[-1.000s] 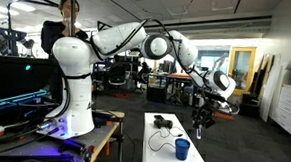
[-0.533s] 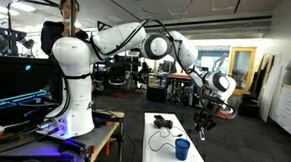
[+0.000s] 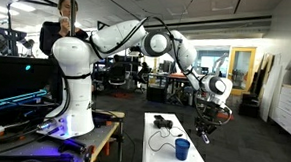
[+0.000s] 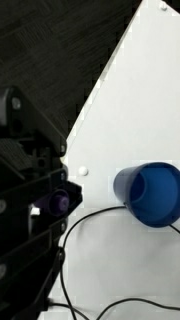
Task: Remove the marker from the blue cup.
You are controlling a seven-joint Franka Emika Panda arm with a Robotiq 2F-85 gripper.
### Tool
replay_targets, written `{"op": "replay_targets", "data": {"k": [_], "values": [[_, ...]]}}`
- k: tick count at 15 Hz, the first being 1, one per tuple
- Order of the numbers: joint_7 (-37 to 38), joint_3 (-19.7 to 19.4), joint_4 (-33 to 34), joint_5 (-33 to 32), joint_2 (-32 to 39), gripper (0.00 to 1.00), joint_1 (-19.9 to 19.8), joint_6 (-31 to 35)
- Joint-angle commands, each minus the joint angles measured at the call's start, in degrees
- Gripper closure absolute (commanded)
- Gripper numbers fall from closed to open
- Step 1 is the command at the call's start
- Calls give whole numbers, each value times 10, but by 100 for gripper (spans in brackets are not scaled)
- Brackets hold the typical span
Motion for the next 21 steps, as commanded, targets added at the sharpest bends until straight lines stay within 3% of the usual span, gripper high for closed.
{"op": "replay_targets", "data": {"k": [1, 11, 21], "values": [[50, -2, -115, 2, -77, 97, -1, 68], [111, 0, -241, 3, -182, 97, 3, 135], [107, 15, -337, 8, -214, 97, -1, 225]]}}
